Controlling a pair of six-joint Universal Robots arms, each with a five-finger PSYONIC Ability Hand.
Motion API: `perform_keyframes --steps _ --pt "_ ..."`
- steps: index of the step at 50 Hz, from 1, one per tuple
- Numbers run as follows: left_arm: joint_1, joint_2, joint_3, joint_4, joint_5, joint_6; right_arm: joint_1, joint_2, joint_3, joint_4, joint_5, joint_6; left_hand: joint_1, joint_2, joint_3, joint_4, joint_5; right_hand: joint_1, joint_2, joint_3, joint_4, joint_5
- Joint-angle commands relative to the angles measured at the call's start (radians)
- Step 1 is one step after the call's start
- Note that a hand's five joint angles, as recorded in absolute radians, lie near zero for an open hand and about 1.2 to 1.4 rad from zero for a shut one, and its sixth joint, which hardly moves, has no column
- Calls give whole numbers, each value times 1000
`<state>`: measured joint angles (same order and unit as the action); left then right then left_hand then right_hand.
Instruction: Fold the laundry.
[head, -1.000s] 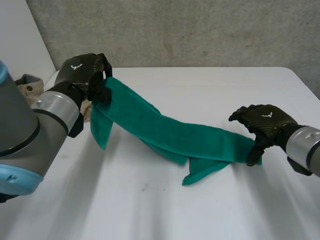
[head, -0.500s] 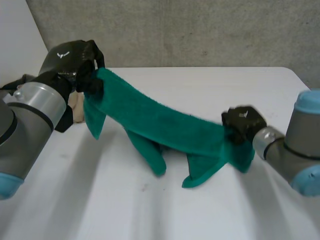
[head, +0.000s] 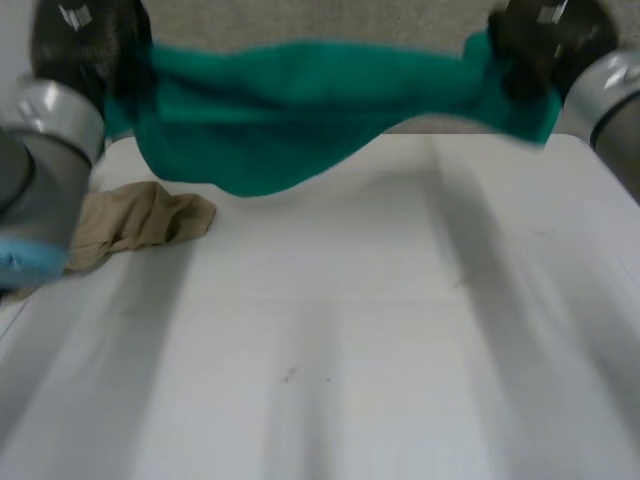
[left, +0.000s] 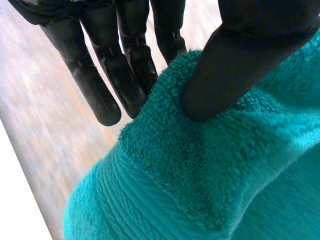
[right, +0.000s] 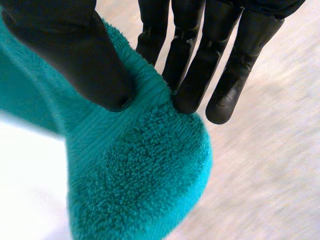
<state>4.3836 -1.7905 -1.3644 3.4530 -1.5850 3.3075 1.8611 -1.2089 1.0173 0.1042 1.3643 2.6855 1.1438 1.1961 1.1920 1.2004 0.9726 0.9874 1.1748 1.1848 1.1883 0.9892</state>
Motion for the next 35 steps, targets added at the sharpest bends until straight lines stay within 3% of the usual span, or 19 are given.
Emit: perform_keyframes --steps 1,6,12,13,15,16,17,25,31,35 --pt "-9 -22 -307 0 -1 118 0 86 110 340 -30 -217 252 200 204 196 249 409 221 211 208 233" --pt "-16 -164 -329 -15 -7 213 3 216 115 342 5 -262 227 174 179 170 223 409 221 211 208 233" --pt "-67 -270 -276 -83 -15 268 12 336 50 328 84 -256 -360 -412 -408 -416 -363 409 221 211 208 233" --pt "-81 -276 -250 -103 -15 268 13 342 44 321 91 -251 -576 -628 -624 -632 -579 337 150 140 136 161" --pt "-84 -271 -230 -118 -15 267 13 342 41 298 98 -233 -785 -838 -834 -842 -789 -236 -423 -433 -437 -412" --pt "-85 -265 -220 -124 -16 267 12 338 43 263 101 -201 -868 -920 -916 -924 -871 -721 -909 -919 -922 -898" --pt "-87 -245 -210 -136 -16 267 10 333 44 244 102 -181 -938 -991 -987 -995 -942 -813 -1000 -1010 -1014 -989" --pt "-66 -38 -283 -144 -15 259 -3 152 205 85 84 -23 -939 -991 -987 -996 -942 -813 -1000 -1010 -1014 -989" --pt "3 111 -444 -135 -3 241 -51 -21 403 -1 42 -39 -930 -983 -978 -987 -934 -813 -1000 -1010 -1014 -989" --pt "51 146 -531 -141 14 231 -143 -113 532 0 -37 -119 -933 -985 -981 -990 -937 -791 -979 -989 -992 -967"
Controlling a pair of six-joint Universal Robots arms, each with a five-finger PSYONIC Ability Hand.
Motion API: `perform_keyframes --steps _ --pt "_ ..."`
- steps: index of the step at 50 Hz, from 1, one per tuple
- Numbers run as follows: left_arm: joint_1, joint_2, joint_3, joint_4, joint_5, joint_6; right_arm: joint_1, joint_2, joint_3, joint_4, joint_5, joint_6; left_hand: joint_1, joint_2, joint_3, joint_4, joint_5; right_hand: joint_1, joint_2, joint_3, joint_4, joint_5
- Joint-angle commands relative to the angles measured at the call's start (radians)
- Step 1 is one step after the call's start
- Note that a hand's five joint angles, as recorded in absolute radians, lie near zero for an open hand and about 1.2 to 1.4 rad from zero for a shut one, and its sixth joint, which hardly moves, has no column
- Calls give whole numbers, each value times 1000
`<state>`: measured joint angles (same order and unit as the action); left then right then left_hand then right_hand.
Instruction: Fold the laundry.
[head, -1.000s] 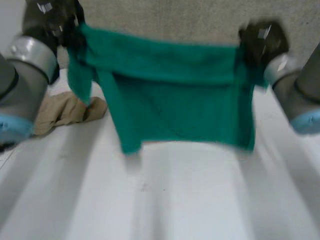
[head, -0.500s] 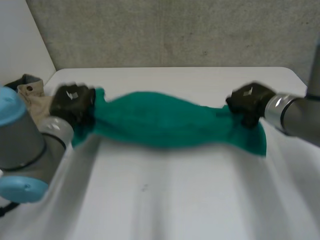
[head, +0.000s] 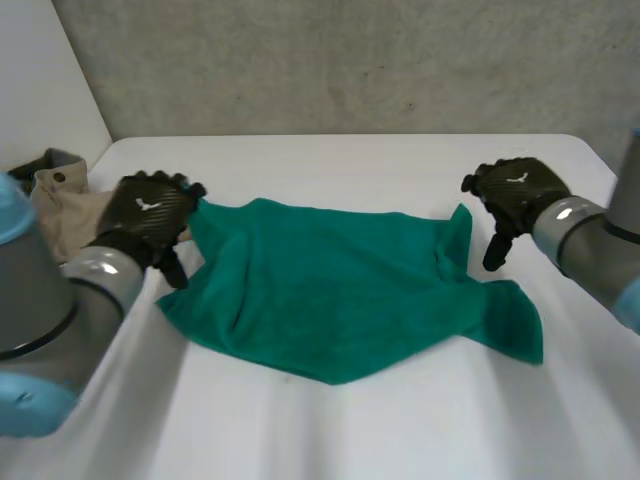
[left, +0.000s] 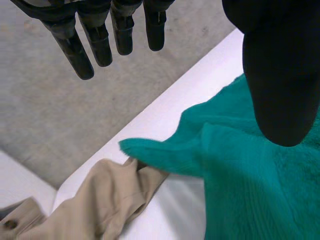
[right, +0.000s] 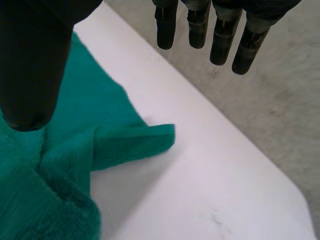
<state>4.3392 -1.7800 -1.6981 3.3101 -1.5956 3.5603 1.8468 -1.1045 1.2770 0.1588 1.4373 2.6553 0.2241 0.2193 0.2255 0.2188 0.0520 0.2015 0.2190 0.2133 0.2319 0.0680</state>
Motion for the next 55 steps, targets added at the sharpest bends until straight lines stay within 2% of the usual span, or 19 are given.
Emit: perform_keyframes --steps 1,4,5,9,13,16,27,31,36,44,55 --pt "112 136 -225 0 48 -21 -156 -242 319 -55 -147 -133 -14 -9 -15 -8 -16 44 27 33 14 3" --pt "152 131 -256 0 114 -15 -188 -271 384 -44 -193 -193 10 15 8 15 7 115 98 103 85 74" --pt "186 126 -268 0 173 -12 -208 -287 427 -21 -218 -237 51 55 49 56 48 147 130 136 117 106" --pt "273 59 -258 2 322 -9 -245 -296 501 60 -244 -330 124 129 123 130 122 306 289 294 276 265" --pt "290 -44 -204 3 416 -6 -267 -296 556 110 -267 -390 157 161 155 162 154 315 298 303 285 274" --pt "295 -94 -161 -1 443 -6 -279 -295 591 97 -300 -397 168 173 167 174 166 309 292 297 279 268" --pt "289 -280 -37 0 439 54 -325 -285 677 -53 -380 -379 306 311 305 312 304 259 242 248 229 218" --pt "286 -308 -17 5 433 120 -325 -278 688 -99 -380 -357 532 537 531 537 529 233 215 221 202 192" --pt "258 -329 -2 0 422 137 -324 -268 694 -136 -382 -318 1171 1176 1169 1176 1168 174 157 163 144 133" --pt "240 -202 -24 6 361 78 -325 -265 699 -174 -382 -308 1172 1177 1171 1178 1170 171 154 159 141 130" --pt "238 -39 -71 -3 353 -28 -321 -216 688 -258 -379 -301 1172 1177 1171 1178 1170 189 171 177 158 148"
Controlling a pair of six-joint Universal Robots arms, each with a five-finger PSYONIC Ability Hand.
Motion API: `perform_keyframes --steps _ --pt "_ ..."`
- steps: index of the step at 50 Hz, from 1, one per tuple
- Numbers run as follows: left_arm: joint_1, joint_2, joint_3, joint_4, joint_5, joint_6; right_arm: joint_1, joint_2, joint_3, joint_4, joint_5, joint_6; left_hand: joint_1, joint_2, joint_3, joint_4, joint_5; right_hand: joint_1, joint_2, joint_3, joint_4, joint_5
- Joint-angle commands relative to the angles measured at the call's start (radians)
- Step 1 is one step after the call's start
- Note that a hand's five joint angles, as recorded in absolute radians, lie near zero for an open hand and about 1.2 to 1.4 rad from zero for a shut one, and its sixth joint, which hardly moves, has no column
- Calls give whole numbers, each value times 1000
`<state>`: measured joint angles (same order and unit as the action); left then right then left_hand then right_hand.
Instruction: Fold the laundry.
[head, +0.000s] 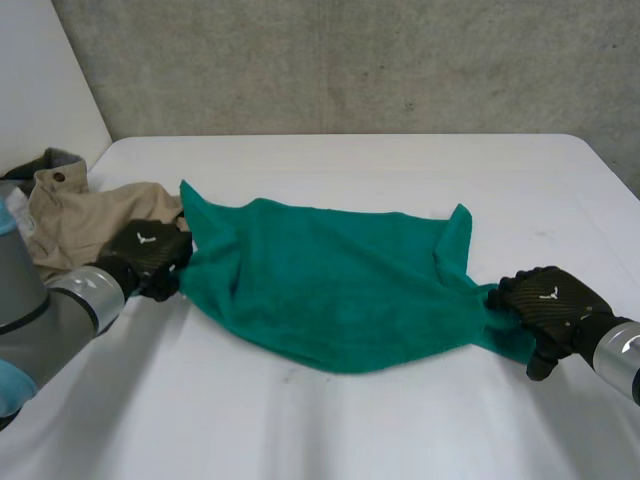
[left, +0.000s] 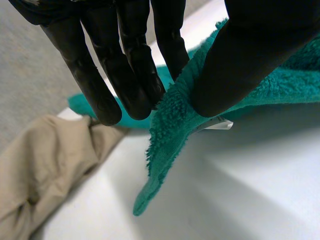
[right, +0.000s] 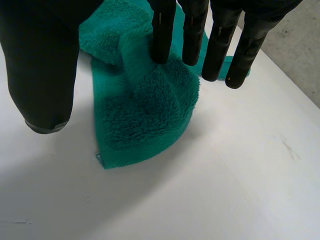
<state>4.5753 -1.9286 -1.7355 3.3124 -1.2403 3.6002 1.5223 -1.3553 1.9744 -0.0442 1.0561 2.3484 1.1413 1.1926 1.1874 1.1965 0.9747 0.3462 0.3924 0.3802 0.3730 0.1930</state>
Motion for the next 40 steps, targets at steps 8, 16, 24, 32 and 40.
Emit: perform_keyframes --steps 8,16,24,32,40 --pt "5 132 -47 -8 -2 -92 6 100 -40 -103 2 40 255 204 209 200 247 44 -2 10 17 23" --pt "8 131 -47 -7 -2 -95 30 174 -97 -109 16 40 255 204 209 200 247 50 4 16 23 29" --pt "10 129 -45 -4 -1 -95 41 215 -150 -109 36 41 255 204 209 200 247 132 86 98 105 111" --pt "8 129 -45 -5 -1 -95 48 237 -181 -109 41 41 255 204 209 200 247 323 277 289 296 301" --pt "7 128 -47 -7 -2 -95 61 281 -223 -108 78 37 255 204 209 200 247 605 559 571 578 583"
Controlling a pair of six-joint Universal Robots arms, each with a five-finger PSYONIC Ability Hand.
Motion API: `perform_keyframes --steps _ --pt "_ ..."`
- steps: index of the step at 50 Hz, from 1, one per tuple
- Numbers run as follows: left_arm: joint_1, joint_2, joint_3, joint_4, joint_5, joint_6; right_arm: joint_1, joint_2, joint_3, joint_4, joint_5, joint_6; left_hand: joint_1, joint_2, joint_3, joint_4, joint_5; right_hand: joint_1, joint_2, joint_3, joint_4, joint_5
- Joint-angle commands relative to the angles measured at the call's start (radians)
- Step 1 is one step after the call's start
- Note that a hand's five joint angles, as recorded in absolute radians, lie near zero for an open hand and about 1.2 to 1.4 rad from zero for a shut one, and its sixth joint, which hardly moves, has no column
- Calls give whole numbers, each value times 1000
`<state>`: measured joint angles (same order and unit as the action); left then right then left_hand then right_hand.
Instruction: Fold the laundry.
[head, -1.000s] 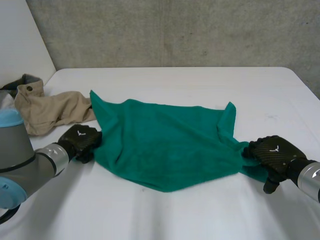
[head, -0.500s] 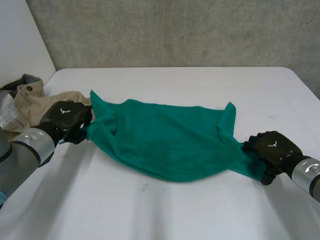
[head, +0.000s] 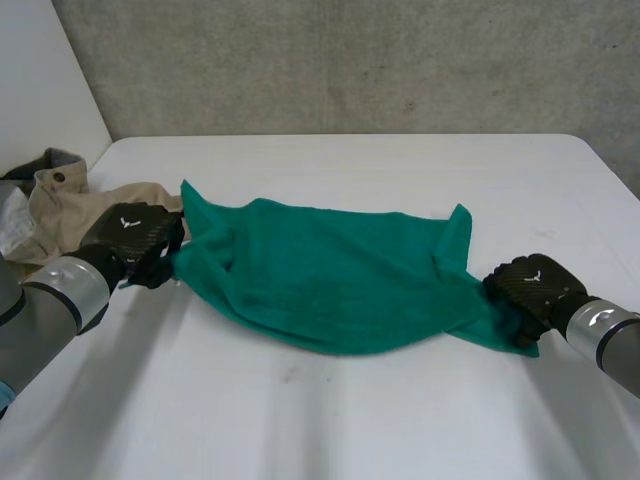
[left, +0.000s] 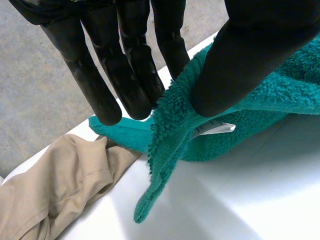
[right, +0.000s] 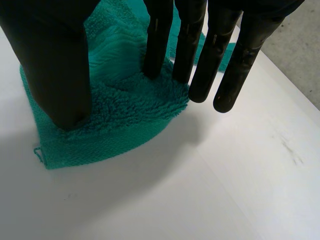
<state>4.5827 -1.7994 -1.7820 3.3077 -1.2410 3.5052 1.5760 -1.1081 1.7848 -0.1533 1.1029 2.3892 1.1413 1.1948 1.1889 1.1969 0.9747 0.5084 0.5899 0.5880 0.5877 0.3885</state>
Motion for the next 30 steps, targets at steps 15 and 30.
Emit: perform_keyframes --steps 15,30 --pt "-2 32 0 -36 -2 1 4 -5 -100 80 41 -2 255 201 207 199 247 888 806 808 809 833" --pt "27 353 3 -309 -2 6 -30 -323 -456 693 17 -8 255 201 207 199 247 888 806 808 809 833"
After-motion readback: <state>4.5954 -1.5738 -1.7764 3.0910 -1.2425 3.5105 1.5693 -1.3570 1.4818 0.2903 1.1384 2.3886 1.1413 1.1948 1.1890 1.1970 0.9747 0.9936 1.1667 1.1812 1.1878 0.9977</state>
